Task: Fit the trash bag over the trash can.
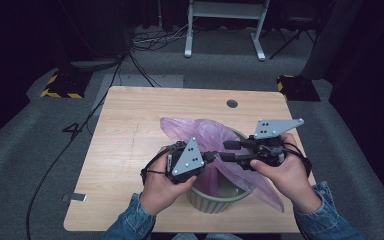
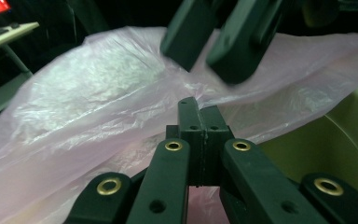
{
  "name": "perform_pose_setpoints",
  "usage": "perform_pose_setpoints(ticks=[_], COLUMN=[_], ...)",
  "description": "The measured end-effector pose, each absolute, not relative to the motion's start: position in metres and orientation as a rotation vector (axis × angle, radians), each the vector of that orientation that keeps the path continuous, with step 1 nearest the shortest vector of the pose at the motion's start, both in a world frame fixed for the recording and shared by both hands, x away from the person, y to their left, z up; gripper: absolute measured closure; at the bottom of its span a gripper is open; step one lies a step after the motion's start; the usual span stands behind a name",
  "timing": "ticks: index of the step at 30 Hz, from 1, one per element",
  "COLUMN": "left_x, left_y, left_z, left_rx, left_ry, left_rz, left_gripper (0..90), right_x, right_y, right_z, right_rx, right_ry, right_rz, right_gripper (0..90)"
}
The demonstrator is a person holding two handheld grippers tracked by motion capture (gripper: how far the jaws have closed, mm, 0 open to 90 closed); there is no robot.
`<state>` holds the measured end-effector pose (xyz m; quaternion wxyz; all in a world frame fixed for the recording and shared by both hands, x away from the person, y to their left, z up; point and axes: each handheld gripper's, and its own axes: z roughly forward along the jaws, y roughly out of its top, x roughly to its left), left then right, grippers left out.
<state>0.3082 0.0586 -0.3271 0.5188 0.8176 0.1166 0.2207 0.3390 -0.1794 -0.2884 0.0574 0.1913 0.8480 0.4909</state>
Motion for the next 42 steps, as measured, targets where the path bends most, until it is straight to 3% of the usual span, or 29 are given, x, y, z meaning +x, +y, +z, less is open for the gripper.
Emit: perform_pose_setpoints(ticks=[8,10,11,22,42], left_x=[0.307,0.307,0.307,0.305,0.304], left_y=[0.060,0.061,0.061,0.067,0.137], left_z=[-0.325,-0.325,-0.325,-0.323,-0.329], left_rx=[1.942,1.936,1.939,1.971,1.956], left_ry=[0.269,0.264,0.264,0.269,0.404], left_rz=[0.542,0.524,0.520,0.477,0.526], left_gripper=[90.0,90.0,90.0,90.0,90.0], right_x=[0.341,0.340,0.340,0.346,0.365], right_y=[-0.175,-0.180,-0.182,-0.204,-0.271], right_z=[-0.294,-0.291,-0.290,-0.282,-0.303], right_rx=[0.528,0.505,0.511,0.588,0.858], right_ry=[2.653,2.629,2.623,2.490,2.348], right_rz=[1.522,1.519,1.543,1.558,1.475], right_gripper=[73.2,89.2,90.0,90.0,90.0])
